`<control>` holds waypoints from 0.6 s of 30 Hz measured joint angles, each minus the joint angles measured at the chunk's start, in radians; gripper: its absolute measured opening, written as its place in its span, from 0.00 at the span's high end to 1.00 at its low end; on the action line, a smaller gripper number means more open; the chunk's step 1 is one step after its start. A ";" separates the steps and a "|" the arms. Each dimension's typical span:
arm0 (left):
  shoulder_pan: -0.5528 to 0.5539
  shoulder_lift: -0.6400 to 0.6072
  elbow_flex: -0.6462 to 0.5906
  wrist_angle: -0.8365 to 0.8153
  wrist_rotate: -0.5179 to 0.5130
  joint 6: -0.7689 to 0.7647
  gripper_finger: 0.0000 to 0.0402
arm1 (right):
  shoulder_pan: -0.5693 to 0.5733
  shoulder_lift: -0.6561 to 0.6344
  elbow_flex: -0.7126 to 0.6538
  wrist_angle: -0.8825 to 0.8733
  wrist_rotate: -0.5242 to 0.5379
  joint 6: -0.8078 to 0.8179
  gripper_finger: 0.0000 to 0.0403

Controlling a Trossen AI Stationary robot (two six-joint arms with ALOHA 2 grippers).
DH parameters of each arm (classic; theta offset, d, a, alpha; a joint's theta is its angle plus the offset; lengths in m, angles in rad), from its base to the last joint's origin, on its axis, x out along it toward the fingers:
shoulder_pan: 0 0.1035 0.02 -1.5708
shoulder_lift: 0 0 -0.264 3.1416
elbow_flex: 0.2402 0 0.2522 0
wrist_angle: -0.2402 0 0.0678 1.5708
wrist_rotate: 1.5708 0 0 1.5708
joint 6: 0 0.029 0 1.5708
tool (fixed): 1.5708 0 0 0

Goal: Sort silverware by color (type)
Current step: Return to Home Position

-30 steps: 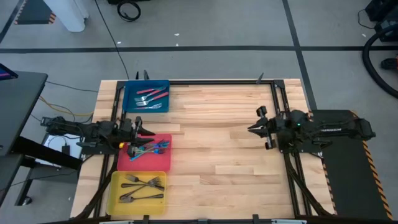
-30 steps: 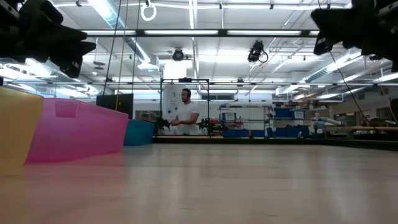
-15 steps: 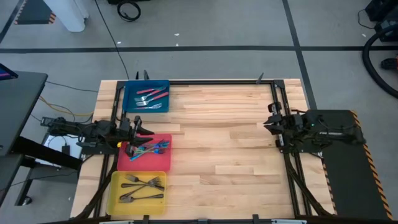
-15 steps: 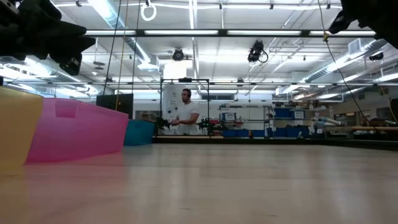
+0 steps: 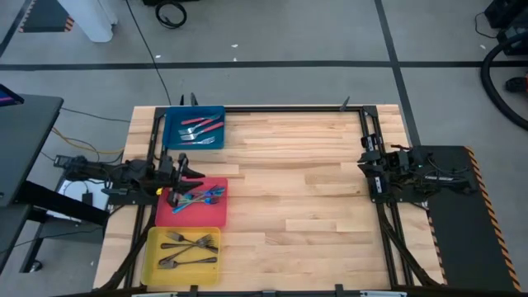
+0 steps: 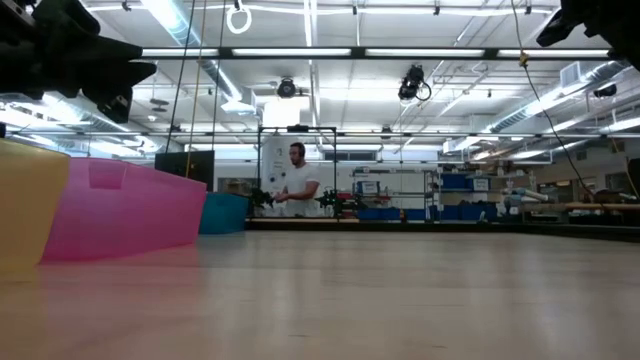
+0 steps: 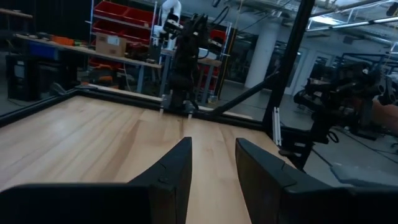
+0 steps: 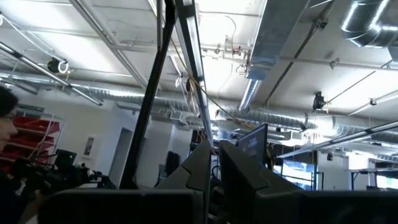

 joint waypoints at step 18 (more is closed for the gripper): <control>0.043 0.000 0.000 0.000 0.000 0.001 0.69 | -0.013 0.005 0.000 0.000 -0.002 0.000 0.89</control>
